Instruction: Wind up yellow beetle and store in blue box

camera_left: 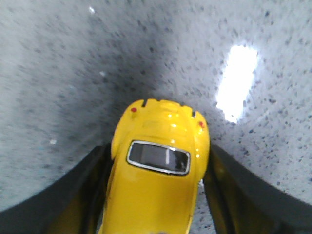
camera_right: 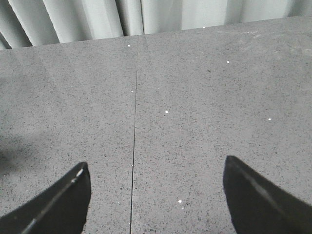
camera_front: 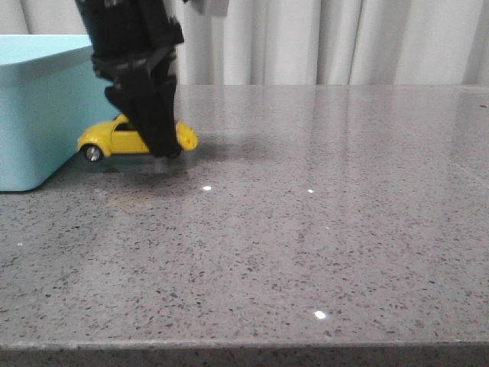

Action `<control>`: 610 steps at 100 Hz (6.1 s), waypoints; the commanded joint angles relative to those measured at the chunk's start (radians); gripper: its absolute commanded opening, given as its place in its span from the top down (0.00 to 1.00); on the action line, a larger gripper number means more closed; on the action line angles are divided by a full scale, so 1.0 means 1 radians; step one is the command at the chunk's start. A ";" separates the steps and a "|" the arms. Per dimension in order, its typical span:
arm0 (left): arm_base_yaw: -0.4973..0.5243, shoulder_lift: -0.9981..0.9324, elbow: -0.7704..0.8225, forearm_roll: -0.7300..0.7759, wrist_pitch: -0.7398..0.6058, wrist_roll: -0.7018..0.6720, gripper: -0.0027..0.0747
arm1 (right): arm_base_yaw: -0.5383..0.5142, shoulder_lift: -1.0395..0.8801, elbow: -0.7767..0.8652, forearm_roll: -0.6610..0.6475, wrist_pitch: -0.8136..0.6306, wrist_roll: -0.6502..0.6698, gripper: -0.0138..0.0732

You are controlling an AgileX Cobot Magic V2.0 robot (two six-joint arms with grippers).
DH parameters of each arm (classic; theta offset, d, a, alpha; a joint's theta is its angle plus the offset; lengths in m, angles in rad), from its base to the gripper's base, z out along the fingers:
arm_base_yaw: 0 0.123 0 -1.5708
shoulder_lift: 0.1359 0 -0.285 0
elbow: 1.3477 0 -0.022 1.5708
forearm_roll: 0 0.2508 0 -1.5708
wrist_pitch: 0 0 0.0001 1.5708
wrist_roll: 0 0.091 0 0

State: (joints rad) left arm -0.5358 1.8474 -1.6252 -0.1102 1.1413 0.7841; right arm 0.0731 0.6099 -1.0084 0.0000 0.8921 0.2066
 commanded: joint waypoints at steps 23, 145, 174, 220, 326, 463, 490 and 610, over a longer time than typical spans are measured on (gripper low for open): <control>-0.012 -0.056 -0.340 -0.017 0.129 -0.029 0.65 | 0.000 0.004 -0.022 -0.009 -0.073 -0.008 0.19; 0.424 0.034 -0.191 0.110 0.123 -0.350 0.65 | 0.000 0.004 -0.022 -0.009 -0.073 -0.008 0.19; 0.424 0.079 -0.191 0.110 0.112 -0.350 0.61 | 0.000 0.004 -0.022 -0.009 -0.073 -0.008 0.19; 0.424 0.072 -0.201 0.103 0.127 -0.350 0.43 | 0.000 0.004 -0.022 -0.009 -0.073 -0.008 0.19; 0.424 -0.468 -0.179 -0.110 0.128 -0.352 0.99 | 0.000 -0.216 0.146 -0.009 -0.084 -0.076 0.92; 0.424 -1.375 0.903 -0.238 -0.284 -0.354 0.99 | -0.001 -0.463 0.492 -0.010 -0.276 -0.079 0.92; 0.424 -1.375 0.903 -0.238 -0.284 -0.354 0.99 | -0.001 -0.463 0.492 -0.010 -0.267 -0.079 0.92; 0.535 -1.756 1.447 -0.012 -1.060 -0.662 0.99 | -0.001 -0.463 0.492 -0.010 -0.267 -0.079 0.92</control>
State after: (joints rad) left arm -0.0190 0.1298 -0.2044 -0.1700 0.1934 0.2061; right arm 0.0731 0.1327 -0.4926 0.0000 0.6949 0.1352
